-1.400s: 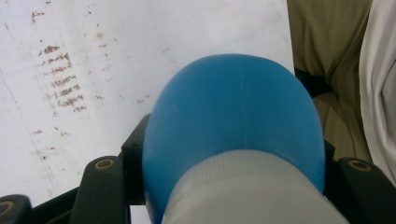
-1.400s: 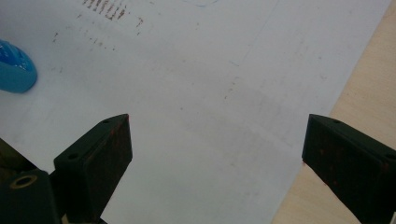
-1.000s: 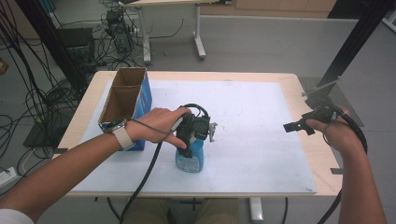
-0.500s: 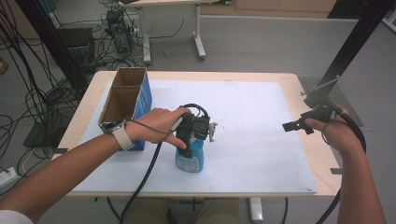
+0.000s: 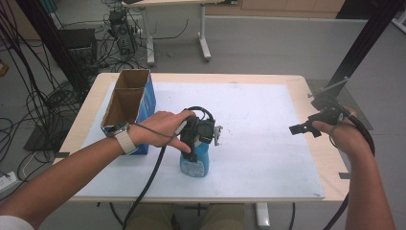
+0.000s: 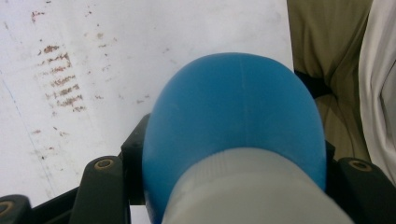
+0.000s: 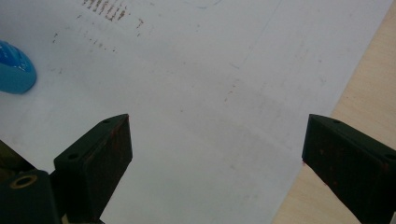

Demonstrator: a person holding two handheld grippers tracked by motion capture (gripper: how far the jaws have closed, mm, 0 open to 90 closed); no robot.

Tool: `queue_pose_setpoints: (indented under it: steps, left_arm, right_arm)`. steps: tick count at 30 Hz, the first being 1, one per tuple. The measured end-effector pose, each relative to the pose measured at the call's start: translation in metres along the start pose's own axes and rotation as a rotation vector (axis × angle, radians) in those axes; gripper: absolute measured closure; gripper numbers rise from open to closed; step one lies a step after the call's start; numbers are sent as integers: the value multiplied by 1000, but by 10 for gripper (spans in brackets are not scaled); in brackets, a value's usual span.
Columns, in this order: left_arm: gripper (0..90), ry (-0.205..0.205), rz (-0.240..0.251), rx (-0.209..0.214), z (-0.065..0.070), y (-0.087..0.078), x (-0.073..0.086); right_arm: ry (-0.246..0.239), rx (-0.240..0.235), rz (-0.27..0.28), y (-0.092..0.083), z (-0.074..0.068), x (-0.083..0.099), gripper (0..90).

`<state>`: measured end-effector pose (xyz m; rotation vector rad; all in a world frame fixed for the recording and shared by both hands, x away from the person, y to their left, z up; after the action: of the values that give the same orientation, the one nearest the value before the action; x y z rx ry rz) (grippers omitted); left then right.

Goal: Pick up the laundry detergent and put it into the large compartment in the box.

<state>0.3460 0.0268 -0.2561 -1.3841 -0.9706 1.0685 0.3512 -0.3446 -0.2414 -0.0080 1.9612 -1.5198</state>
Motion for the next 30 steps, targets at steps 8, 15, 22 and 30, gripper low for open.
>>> queue_pose_setpoints:
  steps: [8, 15, 22, 30]
  left_arm:
    - [390, 0, 1, -1, 0, 0, 0]
    - [390, 3, 7, 1, -1, 0, 1]
    - [391, 0, 10, 3, -1, 0, 2]
    - [392, -7, 11, 8, -1, 0, 2]
  right_arm:
    - [1, 1, -1, 0, 0, 1, 83]
    - [7, -1, -3, 0, 1, 2, 84]
    - [3, -3, -1, 0, 2, 1, 85]
    - [3, -3, -2, 0, 1, -1, 85]
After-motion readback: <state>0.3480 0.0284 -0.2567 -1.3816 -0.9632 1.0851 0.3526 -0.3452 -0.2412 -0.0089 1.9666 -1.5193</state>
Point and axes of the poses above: each handheld gripper's, and its own axes: y roughly forward along the jaws, x roughly out of its underside, z roughly to its right, the point moved 10 cm from there along y, roughly forward along the jaws, and after that the axes turned 3 degrees about y, right-handed, at the moved point
